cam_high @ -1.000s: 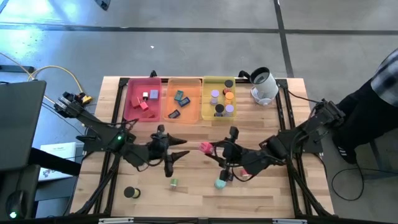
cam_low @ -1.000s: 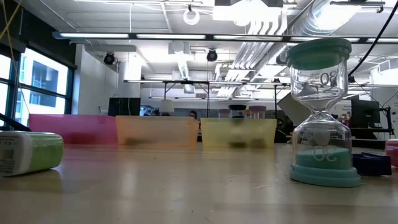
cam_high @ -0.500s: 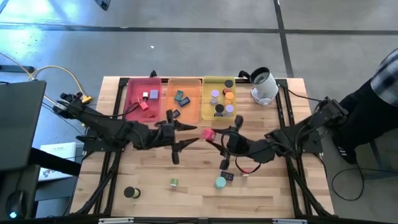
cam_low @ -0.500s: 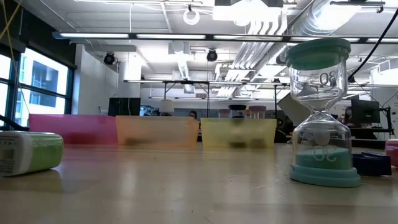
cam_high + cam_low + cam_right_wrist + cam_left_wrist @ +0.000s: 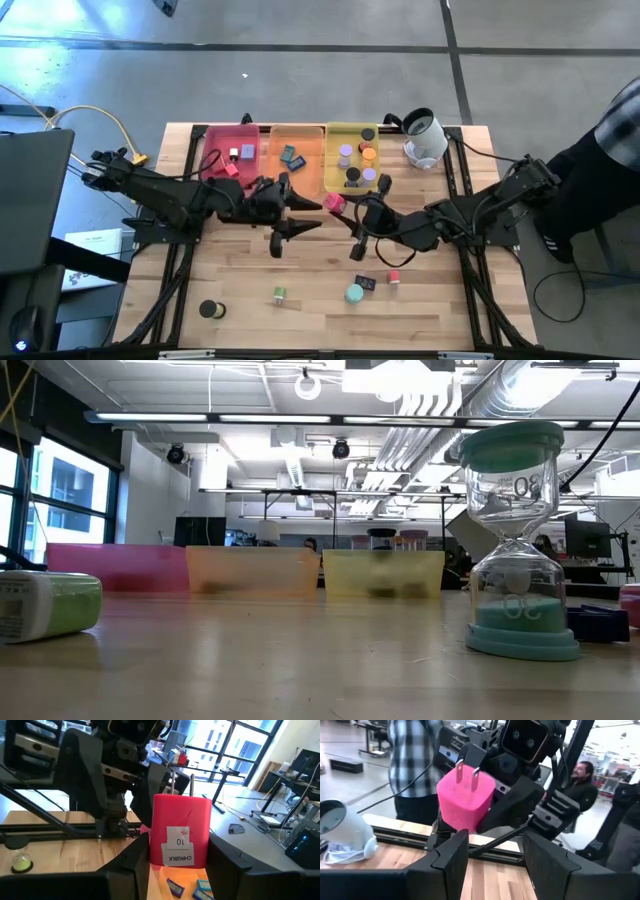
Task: Pick & Place Office items
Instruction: Put the pink charger adapter into the red bin
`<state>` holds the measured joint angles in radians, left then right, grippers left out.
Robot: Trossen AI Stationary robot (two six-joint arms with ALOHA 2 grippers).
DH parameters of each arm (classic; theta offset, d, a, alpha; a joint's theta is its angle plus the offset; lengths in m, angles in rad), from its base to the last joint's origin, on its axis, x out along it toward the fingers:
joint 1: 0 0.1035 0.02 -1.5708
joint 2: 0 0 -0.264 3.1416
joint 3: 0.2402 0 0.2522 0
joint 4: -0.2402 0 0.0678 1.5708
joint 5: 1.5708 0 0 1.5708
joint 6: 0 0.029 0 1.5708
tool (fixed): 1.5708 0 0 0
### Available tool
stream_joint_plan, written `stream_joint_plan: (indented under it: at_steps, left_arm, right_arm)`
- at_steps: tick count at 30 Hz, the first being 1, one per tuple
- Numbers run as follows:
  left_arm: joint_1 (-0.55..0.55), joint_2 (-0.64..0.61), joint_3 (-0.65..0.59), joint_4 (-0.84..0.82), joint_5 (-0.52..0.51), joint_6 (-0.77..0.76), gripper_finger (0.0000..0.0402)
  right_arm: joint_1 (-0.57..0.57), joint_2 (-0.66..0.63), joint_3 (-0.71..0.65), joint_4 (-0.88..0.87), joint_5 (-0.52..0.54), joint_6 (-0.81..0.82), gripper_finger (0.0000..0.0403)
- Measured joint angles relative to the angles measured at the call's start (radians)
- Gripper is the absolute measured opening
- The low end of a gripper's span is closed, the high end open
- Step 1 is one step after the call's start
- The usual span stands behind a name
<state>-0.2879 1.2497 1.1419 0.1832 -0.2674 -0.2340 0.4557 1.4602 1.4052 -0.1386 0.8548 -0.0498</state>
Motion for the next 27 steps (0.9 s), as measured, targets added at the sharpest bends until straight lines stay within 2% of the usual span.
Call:
stream_joint_plan:
  at_steps: [6,14,17,21,27]
  left_arm:
    - [0.035,-0.002,0.0,-0.022,0.09,0.005,0.0198]
    - [0.052,-0.002,0.0,-0.006,0.093,0.001,0.0315]
    - [0.052,-0.002,0.0,0.005,0.094,0.001,0.0344]
    - [0.052,-0.002,0.0,0.005,0.093,0.001,0.0355]
    - [0.052,-0.002,0.0,0.005,0.079,0.066,0.0356]
  right_arm:
    - [0.0,0.0,0.0,0.0,0.001,0.0,0.0136]
    - [0.0,0.0,0.0,0.0,0.002,0.0,0.0136]
    - [0.0,0.0,0.0,0.001,-0.016,0.002,0.0136]
    - [-0.001,0.0,0.0,0.023,-0.03,0.002,0.0136]
    - [-0.028,0.001,0.0,0.075,-0.15,0.005,0.0136]
